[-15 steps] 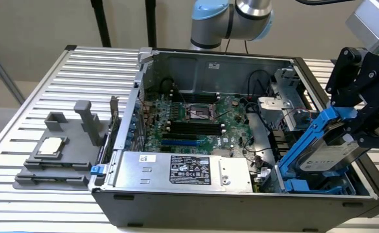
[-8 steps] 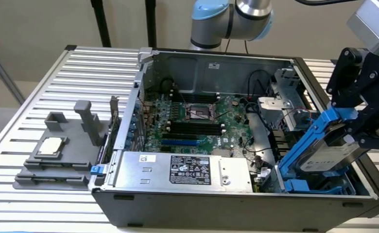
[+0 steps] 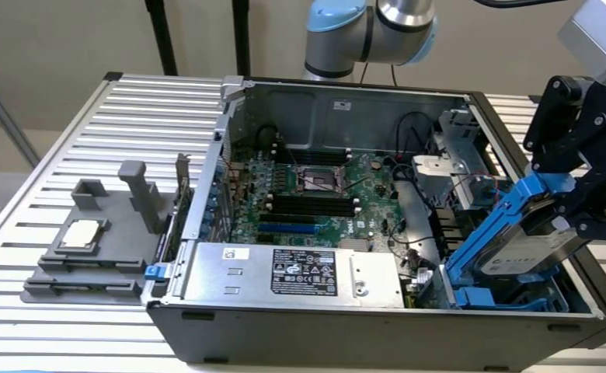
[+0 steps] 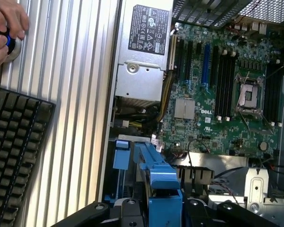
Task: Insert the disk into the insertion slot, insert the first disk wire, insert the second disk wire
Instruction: 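Insert the disk into the insertion slot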
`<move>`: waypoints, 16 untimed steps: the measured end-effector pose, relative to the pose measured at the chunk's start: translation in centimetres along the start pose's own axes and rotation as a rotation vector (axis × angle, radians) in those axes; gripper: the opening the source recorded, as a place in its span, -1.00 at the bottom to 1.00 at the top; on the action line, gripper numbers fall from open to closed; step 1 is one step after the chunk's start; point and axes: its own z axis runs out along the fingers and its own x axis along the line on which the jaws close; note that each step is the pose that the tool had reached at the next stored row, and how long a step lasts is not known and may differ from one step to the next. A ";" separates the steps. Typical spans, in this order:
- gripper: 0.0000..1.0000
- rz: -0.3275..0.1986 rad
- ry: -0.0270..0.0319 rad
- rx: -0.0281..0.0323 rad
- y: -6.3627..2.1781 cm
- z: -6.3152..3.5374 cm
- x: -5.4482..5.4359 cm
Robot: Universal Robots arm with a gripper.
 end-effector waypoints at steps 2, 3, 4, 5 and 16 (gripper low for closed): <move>-0.34 0.000 0.0012 0.0019 0.05 -0.03 0.0; -0.34 0.000 0.0021 0.0032 0.08 -0.03 0.0; -0.34 0.000 0.0028 0.0046 0.11 -0.03 0.0; -0.34 0.001 0.0036 0.0062 0.14 -0.03 0.0; -0.34 0.020 0.0154 0.0260 0.74 -0.10 -0.1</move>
